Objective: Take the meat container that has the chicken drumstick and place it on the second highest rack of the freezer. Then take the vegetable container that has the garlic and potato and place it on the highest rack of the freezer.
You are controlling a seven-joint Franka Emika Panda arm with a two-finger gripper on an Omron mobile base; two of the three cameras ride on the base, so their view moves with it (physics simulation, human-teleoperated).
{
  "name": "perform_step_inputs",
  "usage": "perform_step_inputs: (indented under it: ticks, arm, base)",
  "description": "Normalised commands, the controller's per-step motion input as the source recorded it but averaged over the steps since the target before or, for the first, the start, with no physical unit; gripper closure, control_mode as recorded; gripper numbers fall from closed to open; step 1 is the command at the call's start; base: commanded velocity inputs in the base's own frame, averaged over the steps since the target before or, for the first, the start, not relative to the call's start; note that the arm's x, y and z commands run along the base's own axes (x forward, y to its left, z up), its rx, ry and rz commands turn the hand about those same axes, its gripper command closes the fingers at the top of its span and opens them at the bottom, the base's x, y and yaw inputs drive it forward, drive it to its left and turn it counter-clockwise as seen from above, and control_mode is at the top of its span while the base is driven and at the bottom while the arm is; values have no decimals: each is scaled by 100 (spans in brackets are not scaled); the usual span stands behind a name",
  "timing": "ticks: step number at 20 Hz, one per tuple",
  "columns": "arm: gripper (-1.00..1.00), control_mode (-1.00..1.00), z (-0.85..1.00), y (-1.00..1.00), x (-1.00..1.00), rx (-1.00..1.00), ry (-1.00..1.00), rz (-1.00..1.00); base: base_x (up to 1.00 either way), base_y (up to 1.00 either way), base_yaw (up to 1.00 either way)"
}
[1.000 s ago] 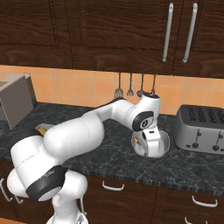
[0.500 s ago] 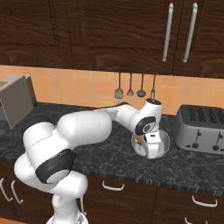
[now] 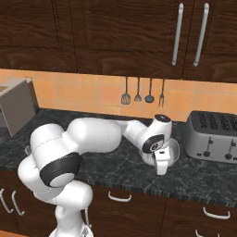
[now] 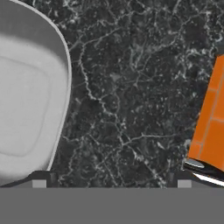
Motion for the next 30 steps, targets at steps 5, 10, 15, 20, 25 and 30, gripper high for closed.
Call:
perform_step_inputs:
  ticks: [5, 10, 15, 20, 25, 30]
  arm:
    - [-100, -100, -9, -11, 31, -4, 0, -9]
    - [-100, -100, 0, -5, 30, -2, 0, -7]
    - [-100, -100, -28, -5, 7, 0, 0, -3]
    - [-100, -100, -42, -4, 0, 0, 0, -2]
    - [-100, -100, -37, 0, 0, 0, 0, -3]
    - [100, -100, -31, -2, 0, 0, 0, -3]
  base:
    - [0, 0, 0]
    - [0, 0, 0]
    - [0, 0, 0]
    - [0, 0, 0]
    - [0, 0, 0]
    - [0, 0, 0]
